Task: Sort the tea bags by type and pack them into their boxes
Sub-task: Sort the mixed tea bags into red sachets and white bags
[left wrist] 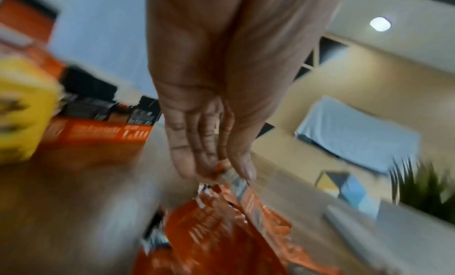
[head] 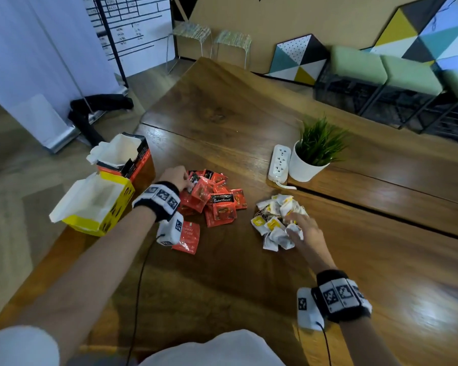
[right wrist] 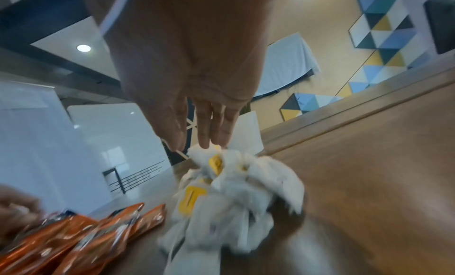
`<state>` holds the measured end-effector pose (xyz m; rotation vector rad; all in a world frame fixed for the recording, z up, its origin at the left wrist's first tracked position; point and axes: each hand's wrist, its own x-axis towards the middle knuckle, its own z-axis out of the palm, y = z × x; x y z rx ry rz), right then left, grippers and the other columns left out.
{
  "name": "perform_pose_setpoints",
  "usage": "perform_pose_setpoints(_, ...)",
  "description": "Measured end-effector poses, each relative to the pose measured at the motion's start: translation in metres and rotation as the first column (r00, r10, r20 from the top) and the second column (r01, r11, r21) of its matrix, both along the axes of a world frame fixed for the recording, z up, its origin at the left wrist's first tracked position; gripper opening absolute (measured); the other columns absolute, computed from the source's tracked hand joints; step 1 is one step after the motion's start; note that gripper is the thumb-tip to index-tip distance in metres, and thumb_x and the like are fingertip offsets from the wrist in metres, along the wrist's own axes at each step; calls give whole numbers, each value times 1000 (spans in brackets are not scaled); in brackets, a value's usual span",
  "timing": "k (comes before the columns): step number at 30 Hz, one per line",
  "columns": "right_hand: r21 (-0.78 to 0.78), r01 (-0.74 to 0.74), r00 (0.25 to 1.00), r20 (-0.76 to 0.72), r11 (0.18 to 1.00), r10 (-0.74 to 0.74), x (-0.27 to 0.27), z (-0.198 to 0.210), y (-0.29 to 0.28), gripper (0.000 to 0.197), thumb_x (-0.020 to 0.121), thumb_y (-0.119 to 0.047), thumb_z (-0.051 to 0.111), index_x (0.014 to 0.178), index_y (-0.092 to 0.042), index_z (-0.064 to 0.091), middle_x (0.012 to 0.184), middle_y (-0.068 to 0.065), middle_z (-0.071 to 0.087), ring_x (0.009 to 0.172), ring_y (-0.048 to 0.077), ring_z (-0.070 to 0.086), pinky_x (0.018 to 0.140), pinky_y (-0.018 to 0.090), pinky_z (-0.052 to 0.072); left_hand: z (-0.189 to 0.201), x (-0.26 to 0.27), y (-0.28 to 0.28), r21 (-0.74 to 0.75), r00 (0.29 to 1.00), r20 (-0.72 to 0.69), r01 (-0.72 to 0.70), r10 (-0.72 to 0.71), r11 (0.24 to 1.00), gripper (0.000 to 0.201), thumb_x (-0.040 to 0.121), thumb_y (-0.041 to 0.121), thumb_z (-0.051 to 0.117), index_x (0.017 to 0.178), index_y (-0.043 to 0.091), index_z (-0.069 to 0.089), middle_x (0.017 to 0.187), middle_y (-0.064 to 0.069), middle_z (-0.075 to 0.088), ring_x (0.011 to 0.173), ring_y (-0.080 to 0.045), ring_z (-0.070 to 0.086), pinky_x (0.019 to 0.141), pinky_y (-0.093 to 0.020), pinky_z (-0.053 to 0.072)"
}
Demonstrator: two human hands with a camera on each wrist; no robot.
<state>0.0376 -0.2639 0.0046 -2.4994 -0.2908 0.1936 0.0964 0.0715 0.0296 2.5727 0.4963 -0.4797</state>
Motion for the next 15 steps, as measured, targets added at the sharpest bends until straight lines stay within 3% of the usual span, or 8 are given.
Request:
perform_pose_setpoints(2, -92, 13, 1000, 24, 996, -11, 19, 8, -7, 53, 85, -15, 65, 132, -11, 41, 130, 11, 45, 123, 30, 38, 93, 31, 30, -1, 8, -11, 252, 992, 45, 104, -119, 962, 52, 84, 30, 64, 125, 4, 44, 130, -18, 47, 123, -33, 43, 101, -44, 41)
perform_pose_setpoints(3, -170, -8, 1000, -7, 985, 7, 28, 9, -11, 71, 81, -18, 70, 140, -11, 30, 137, 13, 38, 126, 32, 34, 101, 37, 29, 0, 8, -23, 299, 973, 113, 159, -200, 941, 56, 84, 29, 64, 129, 5, 41, 132, -18, 43, 125, -32, 40, 102, -43, 41)
perform_pose_setpoints(5, -338, -82, 988, -153, 937, 31, 47, 7, -16, 108, 71, -23, 79, 148, -16, 3, 153, 13, 14, 136, 37, 19, 109, 48, 24, 3, 5, -55, 233, 908, 180, 335, -379, 913, 63, 83, 27, 65, 136, 9, 37, 137, -16, 38, 128, -30, 37, 105, -41, 40)
perform_pose_setpoints(7, -468, -187, 949, -312, 864, 37, 61, 0, -17, 131, 62, -25, 85, 147, -23, -14, 156, 10, -9, 142, 40, 4, 109, 57, 23, -2, -4, -91, 37, 859, 94, 503, -504, 864, 85, 77, 28, 70, 145, 13, 21, 148, -16, 25, 136, -29, 29, 110, -43, 34)
perform_pose_setpoints(9, -553, -288, 912, -407, 781, 49, 71, -8, -15, 140, 57, -27, 87, 144, -25, -22, 155, 11, -18, 142, 41, -1, 108, 59, 24, -13, -11, -124, -133, 820, -75, 555, -567, 821, 112, 71, 29, 76, 149, 16, -4, 156, -18, 1, 143, -33, 12, 113, -50, 24)
perform_pose_setpoints(11, -586, -346, 895, -441, 733, 70, 82, -13, -11, 142, 56, -27, 88, 143, -26, -25, 155, 9, -20, 142, 40, -1, 109, 59, 26, -28, -12, -151, -165, 784, -196, 565, -589, 808, 130, 67, 31, 80, 145, 17, -23, 155, -19, -14, 143, -39, 2, 113, -56, 19)
perform_pose_setpoints(15, -584, -452, 862, -480, 674, 162, 106, -24, -3, 129, 68, -23, 81, 144, -24, -22, 156, 6, -18, 144, 33, -4, 113, 53, 22, -47, -6, -186, -109, 806, -195, 548, -559, 829, 139, 63, 30, 84, 143, 20, -29, 154, -20, -17, 142, -43, 2, 108, -59, 27)
